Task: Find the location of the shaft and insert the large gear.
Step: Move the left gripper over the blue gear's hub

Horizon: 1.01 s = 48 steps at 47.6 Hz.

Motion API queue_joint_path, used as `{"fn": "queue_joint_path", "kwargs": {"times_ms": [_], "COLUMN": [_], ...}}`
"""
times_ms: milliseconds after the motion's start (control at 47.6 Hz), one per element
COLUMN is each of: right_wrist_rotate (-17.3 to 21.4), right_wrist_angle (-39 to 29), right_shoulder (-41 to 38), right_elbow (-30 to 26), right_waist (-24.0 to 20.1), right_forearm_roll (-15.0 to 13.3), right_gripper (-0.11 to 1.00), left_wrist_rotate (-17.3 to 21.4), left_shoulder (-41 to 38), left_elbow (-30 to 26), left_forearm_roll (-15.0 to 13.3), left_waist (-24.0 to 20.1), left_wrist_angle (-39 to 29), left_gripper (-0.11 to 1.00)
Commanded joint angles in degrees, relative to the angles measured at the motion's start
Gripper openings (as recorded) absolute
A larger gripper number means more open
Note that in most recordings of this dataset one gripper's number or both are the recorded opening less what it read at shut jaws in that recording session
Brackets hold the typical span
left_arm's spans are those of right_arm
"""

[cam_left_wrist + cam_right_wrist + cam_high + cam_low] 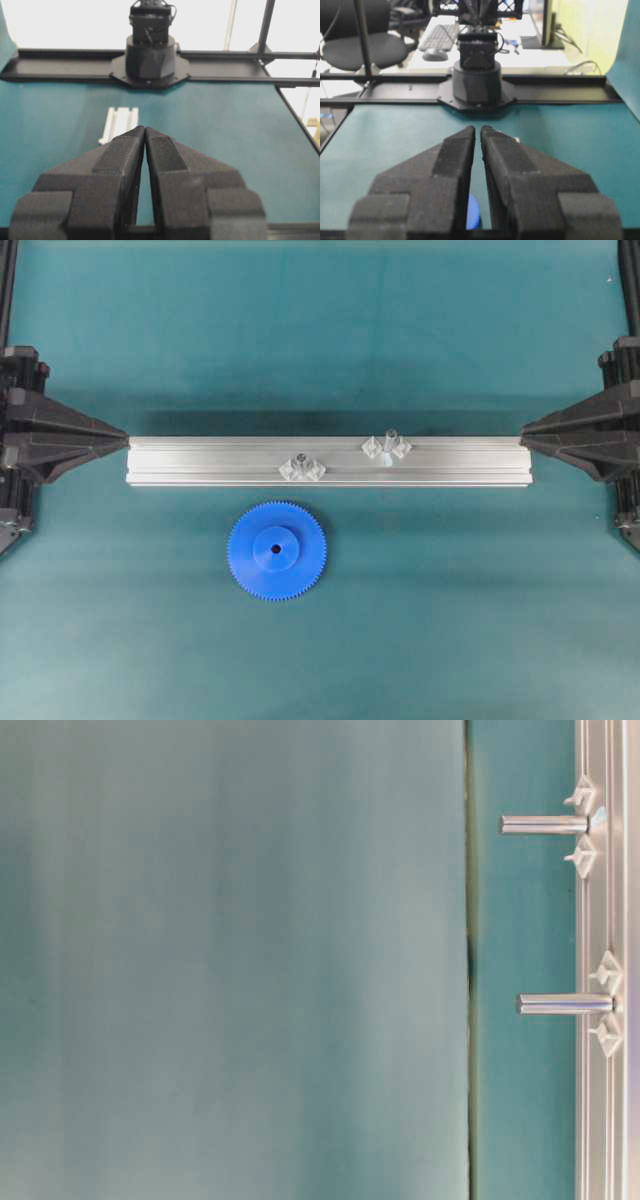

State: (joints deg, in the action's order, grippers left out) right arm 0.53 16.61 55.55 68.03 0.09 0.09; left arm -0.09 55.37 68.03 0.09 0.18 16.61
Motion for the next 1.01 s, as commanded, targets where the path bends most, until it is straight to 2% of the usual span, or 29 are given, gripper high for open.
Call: {"fn": "queue_joint_path", "kwargs": {"times_ms": [0,63,168,252,652,988], "right_wrist_rotate": [-0.35,0.0,1.67,2.99,3.78,3.78], "right_wrist_angle": [0.44,0.0,-1.85,-3.78,-14.59,-19.69], "right_shoulder": [-0.7,-0.62,-0.62,-0.53,-0.26,-0.18], "right_elbow": [-0.44,-0.09,0.62,0.62,0.35,0.53], "right_waist": [0.26,0.35,0.35,0.35,0.7,1.76], "right_forearm_roll": [0.18,1.23,1.85,1.85,1.85,1.85], "right_gripper": [0.16,0.16,0.04,0.01,0.01,0.01], "left_wrist_rotate": [-1.93,-3.34,-5.19,-5.19,-3.25,-1.14], "left_shoulder": [-0.7,-0.7,-0.7,-0.88,-10.46,-22.24], "left_elbow": [-0.97,-0.79,-0.88,-1.23,-7.29,-11.51], "left_forearm_roll": [0.7,0.7,0.79,0.97,0.97,0.97], "left_waist": [0.88,1.05,1.14,1.23,1.85,3.78], "left_wrist_angle": [0.53,0.44,0.44,-0.26,-11.87,-13.8], "left_gripper": [0.11,0.14,0.01,0.0,0.0,0.0]}}
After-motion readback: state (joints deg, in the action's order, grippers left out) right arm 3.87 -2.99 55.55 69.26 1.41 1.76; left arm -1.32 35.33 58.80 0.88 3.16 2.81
